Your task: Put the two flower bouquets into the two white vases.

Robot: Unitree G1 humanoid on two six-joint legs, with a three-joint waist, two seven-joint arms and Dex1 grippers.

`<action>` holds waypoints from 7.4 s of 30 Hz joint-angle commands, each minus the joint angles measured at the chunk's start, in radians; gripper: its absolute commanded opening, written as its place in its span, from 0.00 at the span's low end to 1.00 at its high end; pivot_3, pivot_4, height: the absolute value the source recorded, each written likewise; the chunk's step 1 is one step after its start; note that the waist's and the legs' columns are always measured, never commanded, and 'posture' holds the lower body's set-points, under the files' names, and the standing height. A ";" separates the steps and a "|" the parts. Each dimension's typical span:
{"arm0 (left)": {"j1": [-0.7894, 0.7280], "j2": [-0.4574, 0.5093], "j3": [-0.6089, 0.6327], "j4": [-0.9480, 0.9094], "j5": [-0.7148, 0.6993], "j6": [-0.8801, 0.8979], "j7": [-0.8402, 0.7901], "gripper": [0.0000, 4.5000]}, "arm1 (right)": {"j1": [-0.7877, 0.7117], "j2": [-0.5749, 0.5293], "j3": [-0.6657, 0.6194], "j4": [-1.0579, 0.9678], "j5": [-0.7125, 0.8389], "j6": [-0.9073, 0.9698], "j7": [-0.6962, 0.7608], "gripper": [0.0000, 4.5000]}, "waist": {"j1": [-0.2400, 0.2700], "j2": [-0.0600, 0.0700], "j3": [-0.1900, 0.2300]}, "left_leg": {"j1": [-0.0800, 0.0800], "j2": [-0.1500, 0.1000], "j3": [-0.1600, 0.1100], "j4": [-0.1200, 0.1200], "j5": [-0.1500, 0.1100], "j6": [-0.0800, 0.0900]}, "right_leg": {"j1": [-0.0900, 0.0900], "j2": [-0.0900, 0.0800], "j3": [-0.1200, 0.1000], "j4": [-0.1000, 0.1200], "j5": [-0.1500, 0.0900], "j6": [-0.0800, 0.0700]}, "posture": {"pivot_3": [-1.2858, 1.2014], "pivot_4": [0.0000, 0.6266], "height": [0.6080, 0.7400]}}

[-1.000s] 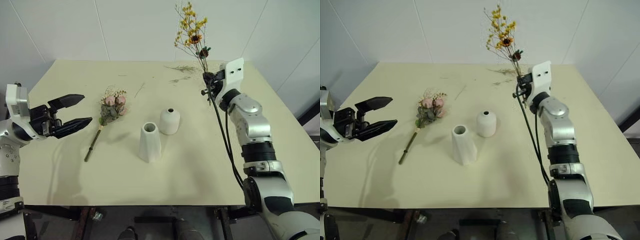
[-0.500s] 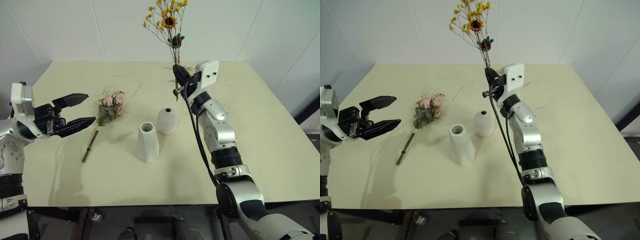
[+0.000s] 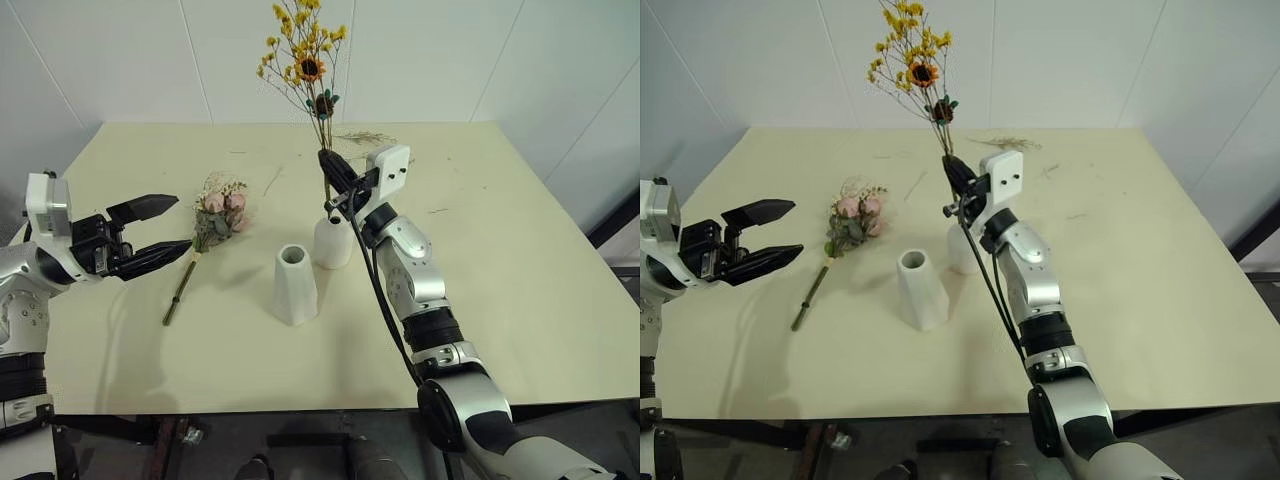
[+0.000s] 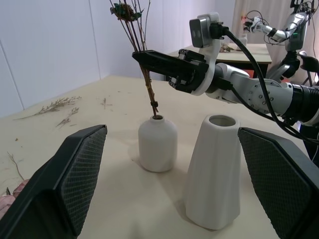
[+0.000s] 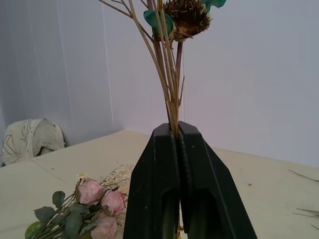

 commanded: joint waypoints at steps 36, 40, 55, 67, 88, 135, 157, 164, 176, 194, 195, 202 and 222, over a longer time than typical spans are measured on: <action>-0.009 0.007 0.019 -0.041 -0.012 0.002 0.015 1.00 | -0.013 -0.027 -0.018 0.018 0.029 -0.040 0.010 0.00 | 0.000 0.000 0.000 | 0.000 0.000 0.000 0.000 0.000 0.000 | 0.000 0.000 0.000 -0.001 0.000 0.000 | 0.52 0.24 1.00; -0.011 0.006 0.018 -0.039 -0.011 0.000 0.014 1.00 | -0.015 -0.032 -0.020 0.037 0.028 -0.052 0.010 0.00 | 0.000 0.000 0.000 | 0.000 0.000 0.000 0.000 0.000 0.000 | 0.000 0.000 0.000 -0.001 0.000 0.000 | 0.52 0.24 1.00; -0.014 0.000 0.014 -0.037 -0.009 -0.003 0.018 1.00 | 0.048 -0.024 0.003 0.072 0.011 -0.072 0.034 0.00 | -0.001 0.000 0.000 | 0.000 0.000 0.000 0.000 0.000 0.000 | 0.000 0.000 0.000 -0.001 0.000 0.000 | 0.52 0.24 1.00; -0.023 -0.003 0.007 -0.038 -0.006 -0.003 0.024 1.00 | 0.042 -0.021 0.000 0.180 -0.014 -0.145 0.031 0.00 | -0.001 0.000 0.000 | 0.000 0.000 0.000 0.000 0.000 0.000 | 0.000 0.000 0.000 -0.001 0.000 0.000 | 0.52 0.24 1.00; -0.028 -0.023 -0.013 -0.042 -0.004 -0.007 0.035 1.00 | 0.142 -0.039 0.041 0.096 -0.051 -0.153 0.059 0.10 | -0.001 0.000 0.000 | 0.000 0.000 0.000 0.000 0.000 0.000 | 0.000 0.000 0.000 -0.001 0.000 0.000 | 0.52 0.24 1.00; 0.058 -0.098 -0.070 -0.220 0.133 0.263 0.607 1.00 | 0.283 -0.668 -0.014 -0.748 0.324 0.712 0.492 0.99 | 0.033 -0.001 0.000 | -0.001 0.000 0.001 0.000 -0.001 0.000 | 0.001 0.000 0.000 -0.004 -0.001 0.000 | 0.52 0.24 1.00; -0.301 -0.096 -0.424 0.135 0.447 0.619 0.776 1.00 | 0.306 -0.791 -0.093 -0.762 0.443 0.771 0.573 0.99 | 0.036 -0.001 0.000 | -0.002 0.000 0.001 0.001 -0.002 -0.001 | 0.003 0.000 0.000 -0.010 0.000 0.001 | 0.52 0.24 1.00; -0.476 -0.077 -0.532 0.243 0.513 0.784 0.700 1.00 | 0.310 -0.789 -0.089 -0.755 0.431 0.760 0.565 0.99 | 0.037 -0.002 0.000 | -0.002 0.000 0.001 0.001 -0.002 -0.001 | 0.002 0.000 0.000 -0.010 0.000 0.002 | 0.52 0.24 1.00; -0.610 -0.098 -0.606 0.410 0.584 0.897 0.668 0.81 | 0.317 -0.779 -0.083 -0.754 0.418 0.748 0.554 1.00 | 0.036 -0.002 0.000 | -0.002 0.000 0.001 0.001 -0.002 -0.001 | 0.002 0.000 0.000 -0.010 0.000 0.002 | 0.52 0.24 1.00; -0.579 -0.136 -0.454 0.426 0.574 0.560 0.682 0.00 | 0.350 -0.795 -0.124 -0.768 0.451 0.721 0.588 1.00 | 0.040 -0.002 0.000 | -0.002 0.000 0.001 0.001 -0.002 -0.001 | 0.002 0.000 0.000 -0.009 0.000 0.002 | 0.52 0.24 1.00; -0.576 -0.143 -0.410 0.422 0.559 0.485 0.702 0.00 | 0.355 -0.792 -0.131 -0.768 0.459 0.718 0.593 1.00 | 0.041 -0.002 0.000 | -0.002 0.000 0.001 0.001 -0.002 -0.001 | 0.002 0.000 0.000 -0.009 0.000 0.002 | 0.52 0.24 1.00; -0.514 -0.178 -0.196 0.312 0.438 0.110 0.652 0.00 | 0.412 -0.799 -0.158 -0.789 0.495 0.709 0.619 1.00 | 0.048 -0.002 0.000 | -0.002 0.000 0.001 0.002 -0.002 -0.001 | 0.002 0.000 0.000 -0.008 0.000 0.002 | 0.52 0.24 1.00; -0.539 -0.362 0.009 0.002 -0.126 0.089 0.358 0.00 | 0.418 -0.811 -0.148 -0.767 0.478 0.681 0.595 1.00 | 0.061 -0.002 0.000 | -0.002 -0.001 0.001 0.009 -0.002 -0.001 | 0.004 0.000 0.001 -0.005 0.002 0.004 | 0.52 0.24 1.00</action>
